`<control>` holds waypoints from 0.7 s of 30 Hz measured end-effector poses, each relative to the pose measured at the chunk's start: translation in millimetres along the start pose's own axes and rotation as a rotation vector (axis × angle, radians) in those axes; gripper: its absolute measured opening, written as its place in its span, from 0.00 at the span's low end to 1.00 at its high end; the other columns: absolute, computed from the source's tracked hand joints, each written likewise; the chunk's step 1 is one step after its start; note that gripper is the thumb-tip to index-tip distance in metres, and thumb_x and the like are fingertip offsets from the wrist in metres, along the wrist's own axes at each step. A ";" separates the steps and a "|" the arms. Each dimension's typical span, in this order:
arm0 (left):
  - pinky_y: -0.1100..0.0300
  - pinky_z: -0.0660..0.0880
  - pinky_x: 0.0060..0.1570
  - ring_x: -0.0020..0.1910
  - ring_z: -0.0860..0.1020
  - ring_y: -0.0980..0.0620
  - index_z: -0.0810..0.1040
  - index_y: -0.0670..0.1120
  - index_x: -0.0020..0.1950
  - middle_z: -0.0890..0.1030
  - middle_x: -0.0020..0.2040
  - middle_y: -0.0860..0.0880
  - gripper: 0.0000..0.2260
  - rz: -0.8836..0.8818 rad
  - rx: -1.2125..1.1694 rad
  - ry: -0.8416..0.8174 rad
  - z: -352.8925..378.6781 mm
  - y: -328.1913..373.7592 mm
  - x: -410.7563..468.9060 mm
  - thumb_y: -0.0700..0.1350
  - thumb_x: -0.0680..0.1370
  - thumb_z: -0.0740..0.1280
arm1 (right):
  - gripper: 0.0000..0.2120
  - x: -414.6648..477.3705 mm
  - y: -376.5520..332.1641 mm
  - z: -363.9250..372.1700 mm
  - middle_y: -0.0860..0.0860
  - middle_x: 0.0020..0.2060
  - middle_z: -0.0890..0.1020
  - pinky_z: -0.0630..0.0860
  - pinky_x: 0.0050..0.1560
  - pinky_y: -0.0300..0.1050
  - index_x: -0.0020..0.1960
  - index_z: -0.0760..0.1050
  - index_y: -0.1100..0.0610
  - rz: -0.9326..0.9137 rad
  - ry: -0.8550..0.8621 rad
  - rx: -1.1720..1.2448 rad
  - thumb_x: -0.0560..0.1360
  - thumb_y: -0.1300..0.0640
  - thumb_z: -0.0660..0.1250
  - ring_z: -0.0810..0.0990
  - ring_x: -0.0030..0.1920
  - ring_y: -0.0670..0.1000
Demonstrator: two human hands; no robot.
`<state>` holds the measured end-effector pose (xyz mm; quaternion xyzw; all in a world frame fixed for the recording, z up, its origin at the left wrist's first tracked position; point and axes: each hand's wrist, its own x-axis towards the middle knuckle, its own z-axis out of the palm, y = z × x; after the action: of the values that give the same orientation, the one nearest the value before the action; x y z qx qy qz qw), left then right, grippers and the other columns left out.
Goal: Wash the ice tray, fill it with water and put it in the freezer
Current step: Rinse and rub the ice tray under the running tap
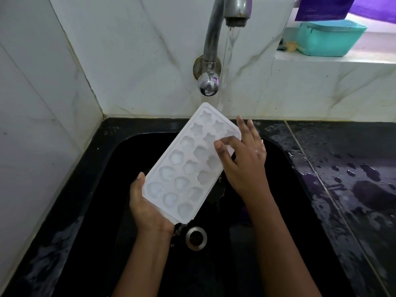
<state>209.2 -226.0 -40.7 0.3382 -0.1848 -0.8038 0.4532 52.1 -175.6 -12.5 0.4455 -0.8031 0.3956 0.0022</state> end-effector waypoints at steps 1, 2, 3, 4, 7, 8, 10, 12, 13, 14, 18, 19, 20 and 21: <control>0.49 0.79 0.45 0.48 0.84 0.41 0.81 0.43 0.58 0.84 0.53 0.40 0.23 -0.003 -0.015 0.005 -1.4 1.0 1.0 0.58 0.79 0.55 | 0.12 0.3 0.8 -0.9 0.46 0.76 0.56 0.40 0.71 0.49 0.47 0.77 0.50 0.010 0.013 -0.014 0.78 0.44 0.61 0.45 0.76 0.44; 0.48 0.79 0.47 0.50 0.83 0.41 0.80 0.44 0.61 0.83 0.56 0.39 0.24 -0.003 -0.031 0.009 -2.4 1.9 1.6 0.59 0.79 0.56 | 0.10 0.4 1.7 -1.4 0.46 0.76 0.56 0.41 0.72 0.50 0.46 0.77 0.51 0.017 0.018 -0.027 0.77 0.45 0.62 0.46 0.76 0.45; 0.47 0.79 0.48 0.52 0.82 0.40 0.79 0.44 0.63 0.82 0.59 0.39 0.25 -0.008 -0.049 0.006 -2.9 2.5 1.8 0.60 0.78 0.56 | 0.09 0.2 2.4 -1.8 0.46 0.76 0.56 0.42 0.72 0.51 0.46 0.77 0.51 0.020 0.014 -0.035 0.77 0.47 0.63 0.46 0.76 0.45; 0.46 0.79 0.49 0.54 0.81 0.39 0.77 0.44 0.66 0.81 0.60 0.39 0.27 -0.022 -0.070 -0.004 -3.2 2.9 2.1 0.60 0.78 0.56 | 0.08 -0.1 3.0 -1.6 0.46 0.76 0.56 0.43 0.72 0.52 0.46 0.77 0.51 0.019 0.004 -0.037 0.77 0.47 0.63 0.45 0.76 0.45; 0.45 0.79 0.50 0.56 0.81 0.39 0.74 0.43 0.69 0.80 0.61 0.39 0.30 -0.044 -0.092 -0.051 -4.1 2.4 3.9 0.63 0.78 0.54 | 0.07 -1.5 2.5 1.3 0.46 0.76 0.54 0.46 0.72 0.53 0.49 0.76 0.51 0.008 -0.043 -0.015 0.76 0.49 0.65 0.44 0.76 0.45; 0.43 0.78 0.52 0.59 0.80 0.38 0.74 0.43 0.69 0.79 0.62 0.39 0.31 -0.049 -0.095 -0.068 -5.0 1.2 4.6 0.64 0.78 0.54 | 0.07 -1.9 2.2 3.0 0.47 0.77 0.54 0.46 0.72 0.54 0.50 0.76 0.50 0.006 -0.053 -0.020 0.76 0.49 0.65 0.43 0.76 0.45; 0.40 0.74 0.58 0.61 0.78 0.36 0.74 0.43 0.69 0.79 0.63 0.38 0.32 -0.054 -0.111 -0.071 -5.2 -0.3 5.5 0.66 0.77 0.54 | 0.10 -3.0 2.3 6.9 0.49 0.77 0.51 0.46 0.73 0.56 0.54 0.75 0.50 0.003 -0.060 -0.067 0.76 0.48 0.65 0.42 0.76 0.47; 0.39 0.72 0.60 0.61 0.78 0.36 0.74 0.44 0.69 0.79 0.63 0.38 0.34 -0.059 -0.115 -0.070 -4.9 -1.4 6.6 0.68 0.77 0.54 | 0.16 -4.5 1.9 10.3 0.50 0.77 0.46 0.44 0.73 0.57 0.62 0.72 0.49 0.009 -0.093 -0.134 0.76 0.45 0.63 0.39 0.76 0.49; 0.39 0.72 0.61 0.61 0.78 0.36 0.74 0.44 0.69 0.79 0.63 0.38 0.34 -0.062 -0.113 -0.073 -5.3 -1.7 7.7 0.69 0.77 0.53 | 0.19 -5.1 1.7 11.9 0.50 0.77 0.44 0.42 0.73 0.58 0.65 0.70 0.47 0.013 -0.117 -0.156 0.77 0.43 0.61 0.37 0.76 0.49; 0.39 0.72 0.61 0.61 0.78 0.36 0.74 0.45 0.69 0.79 0.63 0.38 0.34 -0.063 -0.114 -0.074 -5.6 -1.6 8.5 0.69 0.77 0.52 | 0.20 -5.5 1.1 13.2 0.50 0.77 0.41 0.41 0.72 0.58 0.68 0.68 0.47 0.015 -0.133 -0.163 0.77 0.43 0.60 0.35 0.76 0.49; 0.40 0.76 0.57 0.60 0.79 0.38 0.80 0.46 0.64 0.80 0.62 0.39 0.34 -0.054 -0.126 -0.093 -8.9 0.6 9.3 0.69 0.77 0.50 | 0.18 -5.3 -0.8 15.8 0.50 0.77 0.43 0.42 0.72 0.59 0.65 0.71 0.48 -0.013 -0.101 -0.108 0.77 0.46 0.62 0.36 0.76 0.50; 0.41 0.78 0.55 0.59 0.80 0.39 0.81 0.46 0.62 0.81 0.61 0.40 0.34 -0.055 -0.124 -0.107 -9.3 1.6 8.8 0.69 0.77 0.50 | 0.16 -5.1 -0.5 15.2 0.50 0.77 0.44 0.42 0.72 0.59 0.63 0.73 0.48 -0.017 -0.081 -0.107 0.77 0.46 0.63 0.37 0.76 0.50; 0.42 0.79 0.53 0.58 0.81 0.39 0.81 0.46 0.62 0.81 0.60 0.40 0.34 -0.058 -0.115 -0.122 -9.4 2.8 8.1 0.69 0.77 0.50 | 0.14 -5.0 0.7 14.1 0.50 0.77 0.45 0.42 0.72 0.59 0.61 0.74 0.49 -0.014 -0.068 -0.124 0.77 0.46 0.63 0.38 0.76 0.50; 0.43 0.79 0.52 0.58 0.81 0.39 0.81 0.45 0.62 0.81 0.61 0.40 0.35 -0.064 -0.106 -0.136 -9.8 3.8 7.8 0.70 0.77 0.50 | 0.13 -4.6 2.3 12.6 0.50 0.77 0.46 0.42 0.72 0.59 0.59 0.74 0.49 -0.005 -0.063 -0.156 0.77 0.46 0.63 0.38 0.76 0.50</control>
<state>215.7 -234.5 -48.2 0.2640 -0.1617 -0.8476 0.4311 57.6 -179.7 -24.3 0.4582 -0.8300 0.3178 0.0126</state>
